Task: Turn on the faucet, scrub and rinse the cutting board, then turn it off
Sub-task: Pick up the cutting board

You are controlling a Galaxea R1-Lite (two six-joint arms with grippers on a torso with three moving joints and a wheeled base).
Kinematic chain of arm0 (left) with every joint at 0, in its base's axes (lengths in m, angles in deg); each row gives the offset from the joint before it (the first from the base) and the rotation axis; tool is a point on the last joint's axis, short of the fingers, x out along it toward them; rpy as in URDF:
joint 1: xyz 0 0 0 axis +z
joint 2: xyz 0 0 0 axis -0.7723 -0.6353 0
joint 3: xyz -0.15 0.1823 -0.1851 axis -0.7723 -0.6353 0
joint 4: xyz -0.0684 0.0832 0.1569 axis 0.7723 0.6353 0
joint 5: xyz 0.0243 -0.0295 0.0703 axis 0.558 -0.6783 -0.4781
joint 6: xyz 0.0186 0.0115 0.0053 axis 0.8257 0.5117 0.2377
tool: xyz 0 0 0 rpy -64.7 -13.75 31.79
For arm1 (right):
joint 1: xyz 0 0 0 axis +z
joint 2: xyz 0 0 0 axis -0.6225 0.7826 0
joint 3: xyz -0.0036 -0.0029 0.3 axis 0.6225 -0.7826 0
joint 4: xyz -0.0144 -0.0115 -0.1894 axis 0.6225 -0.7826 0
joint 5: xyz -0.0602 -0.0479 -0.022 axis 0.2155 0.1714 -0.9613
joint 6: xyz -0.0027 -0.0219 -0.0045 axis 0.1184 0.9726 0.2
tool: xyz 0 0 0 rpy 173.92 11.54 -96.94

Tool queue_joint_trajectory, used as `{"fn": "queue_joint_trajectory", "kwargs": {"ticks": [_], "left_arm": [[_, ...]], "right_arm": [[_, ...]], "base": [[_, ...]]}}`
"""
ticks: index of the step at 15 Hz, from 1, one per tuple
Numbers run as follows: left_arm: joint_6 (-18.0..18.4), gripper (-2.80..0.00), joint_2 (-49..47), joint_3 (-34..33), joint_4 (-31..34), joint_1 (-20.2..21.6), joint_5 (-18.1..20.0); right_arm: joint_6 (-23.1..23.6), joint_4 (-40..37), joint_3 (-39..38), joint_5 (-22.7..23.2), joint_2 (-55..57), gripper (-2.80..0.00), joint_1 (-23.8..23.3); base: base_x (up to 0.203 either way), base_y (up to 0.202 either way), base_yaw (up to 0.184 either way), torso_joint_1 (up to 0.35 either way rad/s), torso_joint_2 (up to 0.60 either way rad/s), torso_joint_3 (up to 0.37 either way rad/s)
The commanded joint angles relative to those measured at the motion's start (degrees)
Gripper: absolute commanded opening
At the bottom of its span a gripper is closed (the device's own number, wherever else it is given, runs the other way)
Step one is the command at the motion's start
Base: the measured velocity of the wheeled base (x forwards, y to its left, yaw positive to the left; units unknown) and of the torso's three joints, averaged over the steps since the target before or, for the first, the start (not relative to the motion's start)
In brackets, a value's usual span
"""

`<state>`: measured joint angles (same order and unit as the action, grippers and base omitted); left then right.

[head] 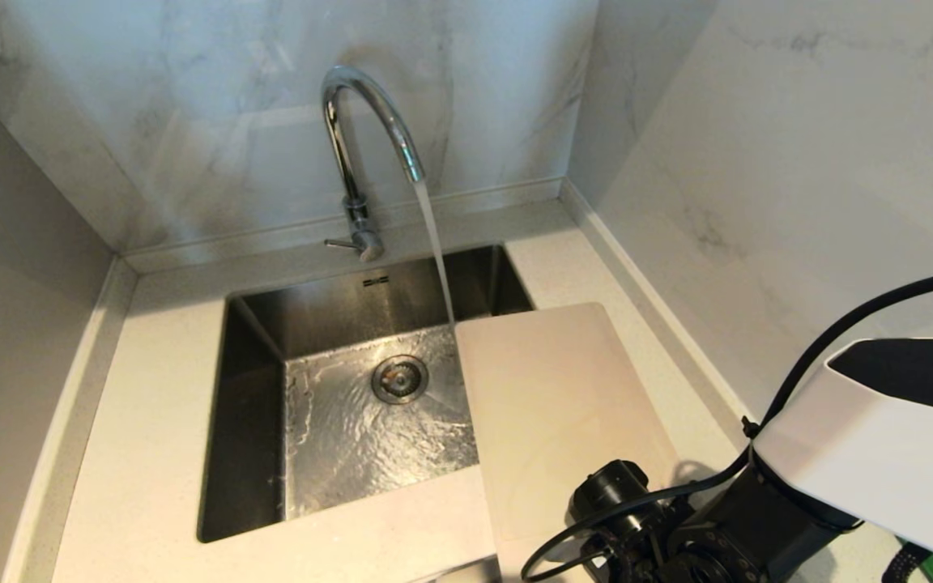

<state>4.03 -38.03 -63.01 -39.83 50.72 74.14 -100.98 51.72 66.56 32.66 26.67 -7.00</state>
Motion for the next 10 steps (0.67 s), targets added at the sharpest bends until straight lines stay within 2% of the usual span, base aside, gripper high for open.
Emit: {"fn": "queue_joint_trajectory", "kwargs": {"ticks": [1,10], "left_arm": [[0.0,-2.8,0.1,-0.1,0.0,0.0,0.0],[0.0,-2.8,0.1,-0.1,0.0,0.0,0.0]], "right_arm": [[-0.5,0.1,0.1,-0.1,0.4,0.0,0.1],[-0.6,0.1,0.7,-0.7,1.8,0.0,0.7]], "base": [[0.0,0.0,0.0,0.0,0.0,0.0],[0.0,0.0,0.0,0.0,0.0,0.0]]}}
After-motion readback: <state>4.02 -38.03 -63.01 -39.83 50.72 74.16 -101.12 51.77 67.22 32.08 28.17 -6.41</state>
